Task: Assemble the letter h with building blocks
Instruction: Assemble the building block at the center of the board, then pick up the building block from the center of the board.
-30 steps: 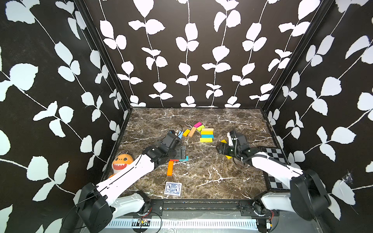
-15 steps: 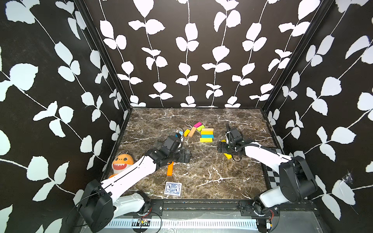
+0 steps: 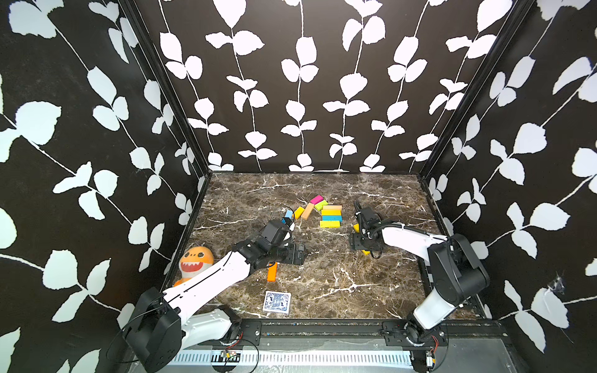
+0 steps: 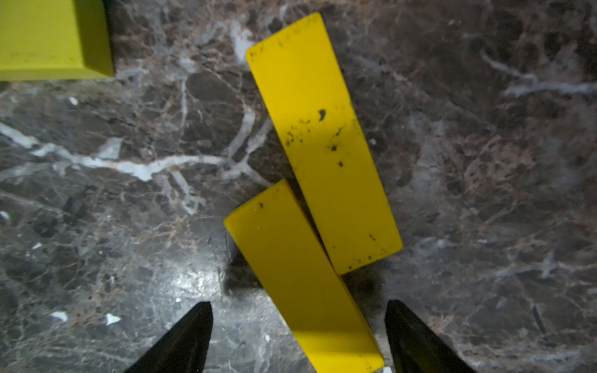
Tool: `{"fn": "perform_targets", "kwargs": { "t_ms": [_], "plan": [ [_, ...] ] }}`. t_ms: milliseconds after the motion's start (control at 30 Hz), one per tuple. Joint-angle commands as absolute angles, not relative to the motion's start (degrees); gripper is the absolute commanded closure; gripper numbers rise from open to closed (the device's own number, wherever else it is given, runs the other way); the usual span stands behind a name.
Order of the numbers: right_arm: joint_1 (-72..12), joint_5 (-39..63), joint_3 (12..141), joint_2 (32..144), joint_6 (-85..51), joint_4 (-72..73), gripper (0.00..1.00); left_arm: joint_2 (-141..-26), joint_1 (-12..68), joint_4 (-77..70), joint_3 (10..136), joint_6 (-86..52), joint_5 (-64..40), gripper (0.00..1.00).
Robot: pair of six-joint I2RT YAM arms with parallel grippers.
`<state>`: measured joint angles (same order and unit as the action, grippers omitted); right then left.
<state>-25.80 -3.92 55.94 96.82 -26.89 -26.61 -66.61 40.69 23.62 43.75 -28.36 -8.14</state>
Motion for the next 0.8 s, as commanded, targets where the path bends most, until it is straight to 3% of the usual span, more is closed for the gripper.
{"fn": "perform_targets", "kwargs": {
  "t_ms": [0, 133, 433, 767],
  "plan": [
    [-25.73, -3.86, 58.32, 99.13, -24.46, -28.82, 0.23, -65.20, 40.52, 23.33, 43.06, -27.08, -8.61, 0.01],
    [-28.53, -1.72, 58.87, 99.64, -23.59, -29.21, 0.36, -64.55, 40.52, 23.73, 42.76, -26.84, -7.90, 0.01],
    [-32.52, -5.63, 62.16, 103.03, -30.59, -32.27, 0.42, -63.66, 40.52, 23.29, 42.19, -26.87, -8.41, 0.01],
    [-32.02, -7.78, 65.79, 106.43, -35.65, -38.31, 0.57, -61.86, 40.52, 22.72, 41.48, -26.79, -8.84, 0.01]
  ]
}}
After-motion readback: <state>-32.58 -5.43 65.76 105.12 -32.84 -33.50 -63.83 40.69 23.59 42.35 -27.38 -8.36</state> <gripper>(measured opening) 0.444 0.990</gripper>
